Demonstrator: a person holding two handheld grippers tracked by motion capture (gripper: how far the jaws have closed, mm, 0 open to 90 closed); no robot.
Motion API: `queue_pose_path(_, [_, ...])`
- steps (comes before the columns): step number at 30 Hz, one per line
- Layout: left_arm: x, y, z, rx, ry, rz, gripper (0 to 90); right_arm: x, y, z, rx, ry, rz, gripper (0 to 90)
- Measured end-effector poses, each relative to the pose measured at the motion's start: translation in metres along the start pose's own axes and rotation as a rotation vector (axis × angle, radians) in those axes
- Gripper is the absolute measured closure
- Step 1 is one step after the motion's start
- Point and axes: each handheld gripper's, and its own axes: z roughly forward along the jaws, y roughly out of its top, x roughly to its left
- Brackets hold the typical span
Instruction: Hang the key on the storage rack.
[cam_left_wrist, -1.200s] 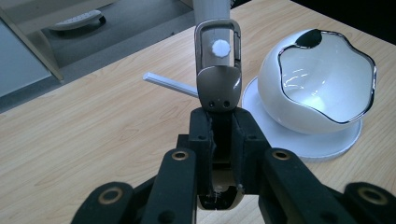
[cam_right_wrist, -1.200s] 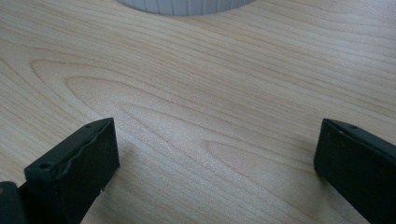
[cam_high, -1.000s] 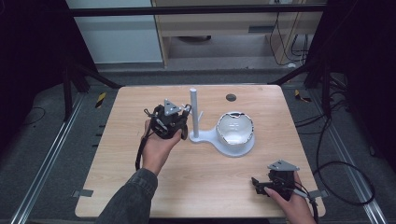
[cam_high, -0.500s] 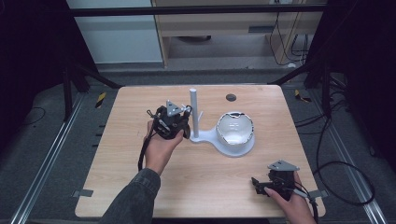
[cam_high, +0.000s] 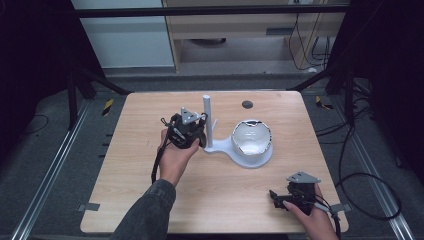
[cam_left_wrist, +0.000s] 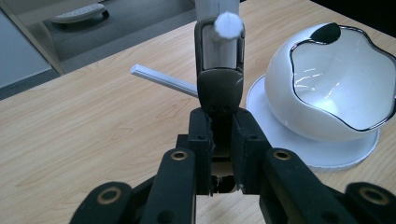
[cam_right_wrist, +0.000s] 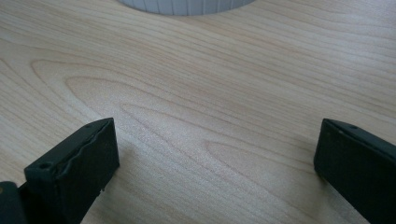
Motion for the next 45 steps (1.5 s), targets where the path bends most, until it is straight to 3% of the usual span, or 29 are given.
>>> queue_pose_path(19, [-0.001, -0.002, 0.001, -0.014, -0.005, -0.002, 79.6, 0.0, 0.0, 0.0, 0.0, 0.0, 0.0, 0.4])
queue_pose_path(32, [-0.005, -0.013, -0.006, -0.011, -0.019, 0.016, 77.8, 0.0, 0.0, 0.0, 0.0, 0.0, 0.0, 0.4])
queue_pose_path(37, [-0.006, -0.021, -0.01, -0.001, -0.014, 0.046, 74.9, 0.0, 0.0, 0.0, 0.0, 0.0, 0.0, 0.4])
queue_pose_path(45, [-0.006, -0.034, -0.015, -0.002, 0.006, 0.047, 61.8, 0.0, 0.0, 0.0, 0.0, 0.0, 0.0, 0.4])
